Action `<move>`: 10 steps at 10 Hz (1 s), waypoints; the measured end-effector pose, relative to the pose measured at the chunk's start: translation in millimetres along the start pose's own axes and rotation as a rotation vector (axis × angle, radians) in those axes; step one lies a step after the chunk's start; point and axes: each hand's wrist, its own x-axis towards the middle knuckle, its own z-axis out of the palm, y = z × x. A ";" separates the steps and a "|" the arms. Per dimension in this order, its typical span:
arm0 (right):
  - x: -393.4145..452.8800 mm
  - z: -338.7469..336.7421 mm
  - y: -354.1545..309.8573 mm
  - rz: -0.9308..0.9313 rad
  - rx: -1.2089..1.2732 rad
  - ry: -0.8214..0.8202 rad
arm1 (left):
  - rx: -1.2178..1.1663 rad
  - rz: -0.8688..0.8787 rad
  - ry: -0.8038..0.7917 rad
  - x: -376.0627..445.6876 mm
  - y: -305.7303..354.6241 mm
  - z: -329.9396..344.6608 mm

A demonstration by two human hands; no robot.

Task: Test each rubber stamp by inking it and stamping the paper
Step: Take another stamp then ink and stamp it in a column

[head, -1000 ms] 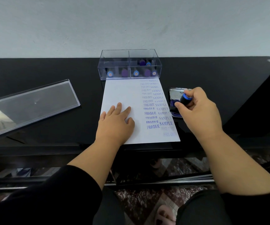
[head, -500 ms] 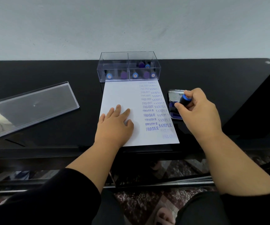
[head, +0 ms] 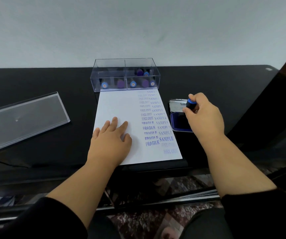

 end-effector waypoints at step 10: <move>-25.4 -1.9 -19.6 -0.078 -0.023 -0.051 | 0.025 0.018 -0.022 -1.6 -0.5 -2.0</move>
